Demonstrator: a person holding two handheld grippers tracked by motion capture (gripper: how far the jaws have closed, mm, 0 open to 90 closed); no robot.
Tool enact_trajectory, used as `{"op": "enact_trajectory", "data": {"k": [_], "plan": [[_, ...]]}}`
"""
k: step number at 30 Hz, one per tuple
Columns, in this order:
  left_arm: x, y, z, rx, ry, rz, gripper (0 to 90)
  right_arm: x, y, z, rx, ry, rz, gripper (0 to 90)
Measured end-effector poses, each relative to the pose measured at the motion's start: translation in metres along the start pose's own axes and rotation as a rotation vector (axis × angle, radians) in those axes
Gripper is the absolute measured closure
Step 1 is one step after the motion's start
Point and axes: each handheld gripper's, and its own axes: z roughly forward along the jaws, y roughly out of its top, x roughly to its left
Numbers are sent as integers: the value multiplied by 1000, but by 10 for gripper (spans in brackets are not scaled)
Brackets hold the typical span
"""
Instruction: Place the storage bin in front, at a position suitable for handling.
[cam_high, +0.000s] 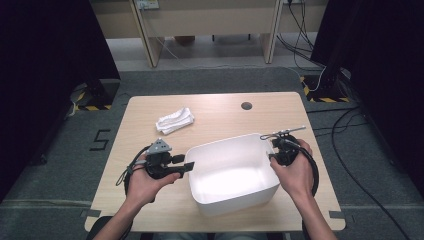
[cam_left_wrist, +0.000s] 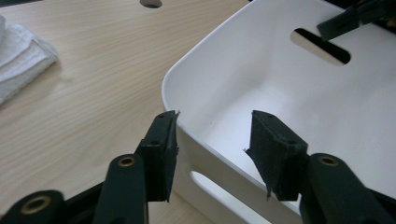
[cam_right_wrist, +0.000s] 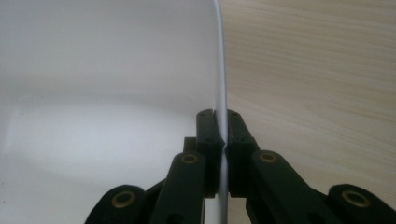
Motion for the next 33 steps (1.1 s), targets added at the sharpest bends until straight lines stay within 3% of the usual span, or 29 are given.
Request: {"op": "enact_trajectory", "data": {"k": [2,9,15,24,26,28,33], "plan": [[1,2,3,28,41,38,575,0,-1,0,-2,5,5,874],[6,10,8,50,78,50,636,0,-1,0,-6,14,32,870],[23,24,21,62,122,54,676,3,1,4,-31,24,68,858],[39,35,43,110,104,32,758,7,5,9,-65,13,99,865],[40,35,46,117,107,32,782,8,8,11,-62,12,110,866],[46,38,58,163,112,50,799,9,11,13,-65,8,113,869],[57,50,70,161,136,53,795,9,16,18,-75,-8,137,870]]}}
